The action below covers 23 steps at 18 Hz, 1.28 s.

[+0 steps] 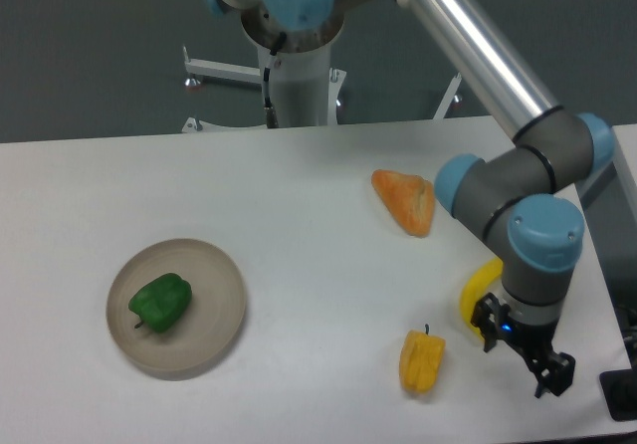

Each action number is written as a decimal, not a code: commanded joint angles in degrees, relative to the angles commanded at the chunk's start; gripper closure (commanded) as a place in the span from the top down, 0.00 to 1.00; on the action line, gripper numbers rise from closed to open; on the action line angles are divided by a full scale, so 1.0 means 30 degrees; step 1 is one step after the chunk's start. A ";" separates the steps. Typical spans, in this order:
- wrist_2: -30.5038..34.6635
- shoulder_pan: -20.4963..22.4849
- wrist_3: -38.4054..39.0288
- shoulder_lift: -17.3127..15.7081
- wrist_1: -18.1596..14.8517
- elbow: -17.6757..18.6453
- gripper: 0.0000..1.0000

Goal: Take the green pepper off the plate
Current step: 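Move the open gripper over the green bell pepper on the plate, then lower the gripper around the green pepper and close on it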

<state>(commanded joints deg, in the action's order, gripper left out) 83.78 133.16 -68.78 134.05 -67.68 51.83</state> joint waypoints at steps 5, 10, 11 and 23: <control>-0.1676 -0.2106 0.6950 -0.3753 0.0116 0.4806 1.00; -0.2204 -0.4771 1.0848 -0.4693 0.0554 0.7062 1.00; -0.2204 -0.5183 1.1581 -0.4897 0.0905 0.7561 1.00; -0.2146 -0.8672 1.4342 -0.5134 0.4248 1.1256 1.00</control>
<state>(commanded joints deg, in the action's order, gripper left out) 77.34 107.14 -25.75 118.65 -54.93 85.60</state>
